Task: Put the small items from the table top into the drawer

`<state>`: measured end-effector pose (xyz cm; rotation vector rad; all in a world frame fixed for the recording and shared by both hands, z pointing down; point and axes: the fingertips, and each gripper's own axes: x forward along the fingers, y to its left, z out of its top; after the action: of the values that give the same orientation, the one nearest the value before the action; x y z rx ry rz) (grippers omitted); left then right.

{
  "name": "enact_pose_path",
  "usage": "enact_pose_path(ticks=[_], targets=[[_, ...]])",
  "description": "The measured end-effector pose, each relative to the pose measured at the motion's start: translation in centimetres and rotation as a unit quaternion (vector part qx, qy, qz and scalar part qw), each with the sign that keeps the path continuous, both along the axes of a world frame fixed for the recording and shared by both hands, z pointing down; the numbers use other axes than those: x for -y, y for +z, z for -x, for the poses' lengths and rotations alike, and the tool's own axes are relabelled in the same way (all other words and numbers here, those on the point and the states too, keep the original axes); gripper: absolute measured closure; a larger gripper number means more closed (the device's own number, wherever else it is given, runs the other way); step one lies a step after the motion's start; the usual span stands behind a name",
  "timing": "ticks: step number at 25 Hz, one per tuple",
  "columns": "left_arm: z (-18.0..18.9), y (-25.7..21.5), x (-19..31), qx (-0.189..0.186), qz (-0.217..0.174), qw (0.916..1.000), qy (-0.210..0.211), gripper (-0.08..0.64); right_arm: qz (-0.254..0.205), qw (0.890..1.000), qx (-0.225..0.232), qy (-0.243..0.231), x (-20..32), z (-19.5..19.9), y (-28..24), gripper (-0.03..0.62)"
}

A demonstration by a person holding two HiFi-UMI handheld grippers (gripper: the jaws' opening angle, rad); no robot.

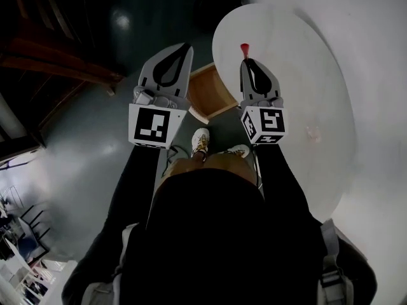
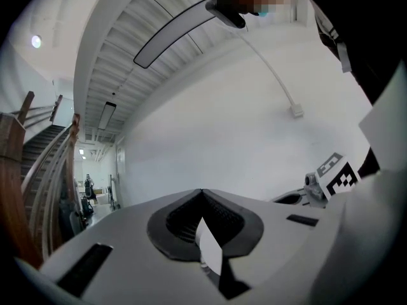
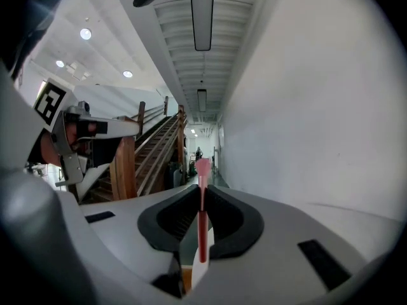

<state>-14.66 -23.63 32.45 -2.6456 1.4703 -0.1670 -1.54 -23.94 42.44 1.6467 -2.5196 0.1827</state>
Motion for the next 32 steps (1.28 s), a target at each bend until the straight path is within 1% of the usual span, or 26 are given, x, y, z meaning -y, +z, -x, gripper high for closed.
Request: enact_pose_path(ticks=[6, 9, 14, 20, 24, 28, 32], targets=[[1.2, 2.0, -0.8, 0.0, 0.019, 0.9997, -0.014, 0.545, 0.077, 0.996, -0.008, -0.044, -0.7, 3.9, 7.3, 0.528], [1.8, 3.1, -1.2, 0.005, 0.028, 0.9994, -0.018, 0.545, 0.12, 0.991, -0.012, -0.065, -1.5, 6.0, 11.4, 0.528], [2.8, 4.0, -1.9, 0.012, 0.033, 0.9991, -0.022, 0.545, 0.177, 0.98, -0.037, -0.086, -2.9, 8.1, 17.0, 0.528], [4.0, 5.3, -3.1, 0.013, 0.044, 0.9985, -0.031, 0.545, 0.237, 0.965, -0.068, -0.094, -4.3, 8.9, 22.9, 0.528], [5.1, 6.6, -3.6, 0.015, 0.06, 0.9972, -0.042, 0.545, 0.279, 0.951, -0.096, -0.092, -5.2, 8.5, 26.7, 0.528], [6.2, 6.8, -3.3, 0.012, 0.065, 0.9964, -0.054, 0.545, 0.304, 0.941, -0.112, -0.1, -5.3, 8.5, 28.6, 0.528], [6.6, 7.1, -3.5, 0.008, 0.068, 0.9959, -0.059, 0.545, 0.316, 0.935, -0.118, -0.107, -5.7, 8.4, 29.4, 0.528]])
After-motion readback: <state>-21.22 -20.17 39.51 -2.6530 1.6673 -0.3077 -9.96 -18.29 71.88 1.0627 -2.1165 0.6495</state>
